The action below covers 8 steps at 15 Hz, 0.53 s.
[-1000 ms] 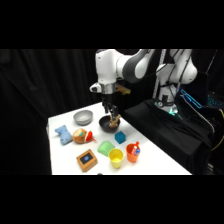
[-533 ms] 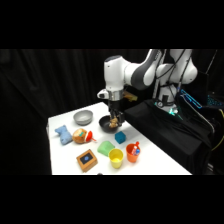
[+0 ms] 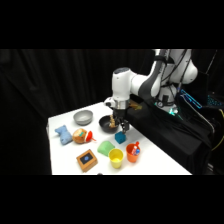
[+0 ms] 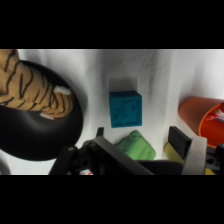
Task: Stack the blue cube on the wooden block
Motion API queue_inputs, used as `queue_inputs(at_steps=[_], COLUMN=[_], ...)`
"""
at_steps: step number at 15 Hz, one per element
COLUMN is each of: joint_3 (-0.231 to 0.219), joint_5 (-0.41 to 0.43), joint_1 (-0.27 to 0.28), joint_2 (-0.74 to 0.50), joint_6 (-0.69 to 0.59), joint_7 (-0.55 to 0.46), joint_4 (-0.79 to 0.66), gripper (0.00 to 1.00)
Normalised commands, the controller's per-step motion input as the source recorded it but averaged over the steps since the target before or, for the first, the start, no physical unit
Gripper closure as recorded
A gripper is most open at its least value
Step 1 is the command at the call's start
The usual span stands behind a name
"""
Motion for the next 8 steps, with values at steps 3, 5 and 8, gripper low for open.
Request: queue_inputs(at_steps=[3, 5, 8], joint_3=[-0.063, -0.087, -0.076], joint_5=[-0.141, -0.104, -0.070], joint_1=[0.063, 0.055, 0.051], joint_2=[0.15, 0.11, 0.09], joint_6=[0.29, 0.24, 0.23], joint_7=[0.15, 0.11, 0.06], joint_4=[-0.01, -0.01, -0.01], gripper=[0.00, 0.00, 0.00])
